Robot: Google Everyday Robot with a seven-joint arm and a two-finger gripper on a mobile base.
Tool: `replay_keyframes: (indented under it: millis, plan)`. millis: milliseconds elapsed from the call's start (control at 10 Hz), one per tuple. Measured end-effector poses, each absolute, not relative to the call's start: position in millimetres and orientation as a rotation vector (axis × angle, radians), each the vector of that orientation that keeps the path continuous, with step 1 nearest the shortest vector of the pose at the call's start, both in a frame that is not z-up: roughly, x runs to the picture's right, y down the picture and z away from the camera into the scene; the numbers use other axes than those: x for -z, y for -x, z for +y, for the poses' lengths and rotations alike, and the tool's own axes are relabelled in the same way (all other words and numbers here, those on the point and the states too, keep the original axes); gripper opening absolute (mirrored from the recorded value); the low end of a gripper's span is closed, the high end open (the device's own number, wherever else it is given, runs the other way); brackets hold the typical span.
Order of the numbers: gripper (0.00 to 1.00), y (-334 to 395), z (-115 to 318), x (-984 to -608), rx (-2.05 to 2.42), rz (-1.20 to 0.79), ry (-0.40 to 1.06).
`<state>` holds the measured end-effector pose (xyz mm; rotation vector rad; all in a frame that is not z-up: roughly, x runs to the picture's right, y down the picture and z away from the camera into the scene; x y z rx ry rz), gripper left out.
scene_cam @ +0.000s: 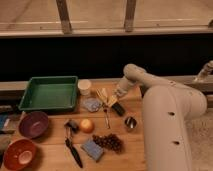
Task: Wipe table surface with eraser
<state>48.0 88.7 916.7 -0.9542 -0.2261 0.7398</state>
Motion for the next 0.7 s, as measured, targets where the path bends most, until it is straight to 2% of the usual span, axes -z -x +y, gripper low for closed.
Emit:
replay_keyframes:
  millis: [300, 700]
  plan:
    - [0.00, -67.1, 70.1, -908.2, -0.778, -0.189, 0.886]
    - [0.00, -74.8, 38.6, -924.7, -0.803, -0.165, 0.840]
